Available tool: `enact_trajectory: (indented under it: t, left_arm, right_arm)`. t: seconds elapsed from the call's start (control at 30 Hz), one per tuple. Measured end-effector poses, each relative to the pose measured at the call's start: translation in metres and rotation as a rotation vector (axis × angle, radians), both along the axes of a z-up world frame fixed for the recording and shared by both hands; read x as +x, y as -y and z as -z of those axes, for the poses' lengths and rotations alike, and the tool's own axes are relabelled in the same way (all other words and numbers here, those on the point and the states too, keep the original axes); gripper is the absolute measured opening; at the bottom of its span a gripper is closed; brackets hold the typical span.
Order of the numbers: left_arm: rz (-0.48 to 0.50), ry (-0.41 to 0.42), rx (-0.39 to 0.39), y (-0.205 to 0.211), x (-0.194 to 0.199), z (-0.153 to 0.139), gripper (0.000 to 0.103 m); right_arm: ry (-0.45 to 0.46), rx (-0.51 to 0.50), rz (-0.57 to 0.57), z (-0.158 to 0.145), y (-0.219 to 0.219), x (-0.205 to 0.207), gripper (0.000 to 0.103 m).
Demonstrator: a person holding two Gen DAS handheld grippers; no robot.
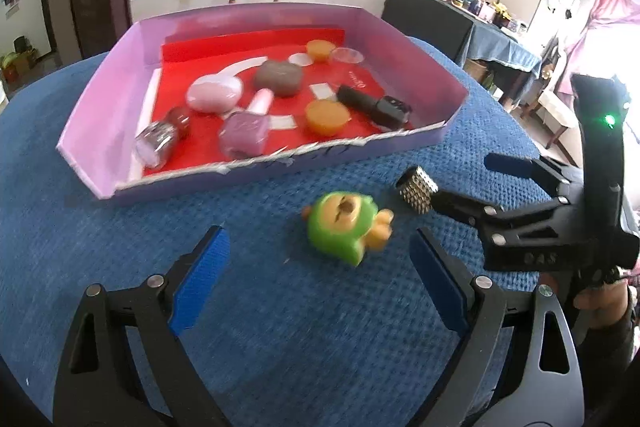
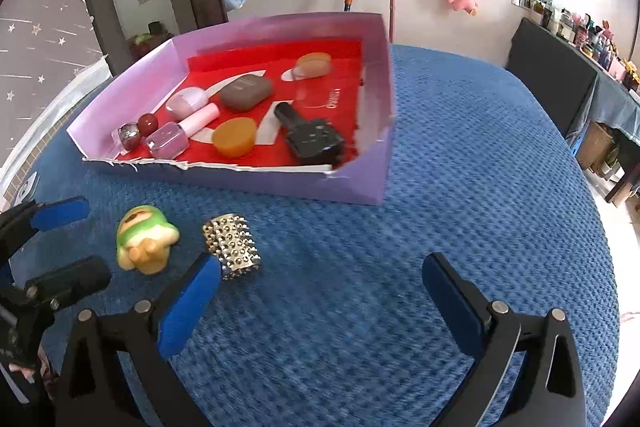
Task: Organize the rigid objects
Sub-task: 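Move both open tools toward the green figurine and gold mesh roller, then grasp the gold mesh roller with the right tool while the left tool grasps the green figurine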
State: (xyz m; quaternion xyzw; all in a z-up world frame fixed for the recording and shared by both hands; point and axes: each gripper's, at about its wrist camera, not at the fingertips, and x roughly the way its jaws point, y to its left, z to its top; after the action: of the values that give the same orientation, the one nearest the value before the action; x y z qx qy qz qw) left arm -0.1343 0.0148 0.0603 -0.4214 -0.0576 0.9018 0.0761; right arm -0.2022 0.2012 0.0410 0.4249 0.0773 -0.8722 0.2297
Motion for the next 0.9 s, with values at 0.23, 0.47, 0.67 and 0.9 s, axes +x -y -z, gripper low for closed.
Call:
enact_trajectory:
  t: [0.23, 0.47, 0.67, 0.9]
  left_arm:
    - [-0.008, 0.044, -0.051, -0.016, -0.026, 0.014, 0.092]
    - [-0.031, 0.059, 0.03, 0.019, -0.004, 0.026, 0.094]
    - [-0.063, 0.033, 0.009, 0.036, 0.016, 0.018, 0.094]
    - [-0.075, 0.043, -0.002, 0.038, 0.013, 0.018, 0.092]
  right_arm:
    - [0.051, -0.055, 0.044, 0.004, -0.028, -0.003, 0.103]
    - [0.062, -0.087, -0.006, 0.003, -0.016, 0.0, 0.103]
    - [0.059, -0.06, -0.084, 0.005, 0.017, 0.001, 0.103]
    - [0.041, 0.014, -0.138, 0.011, 0.04, -0.001, 0.098]
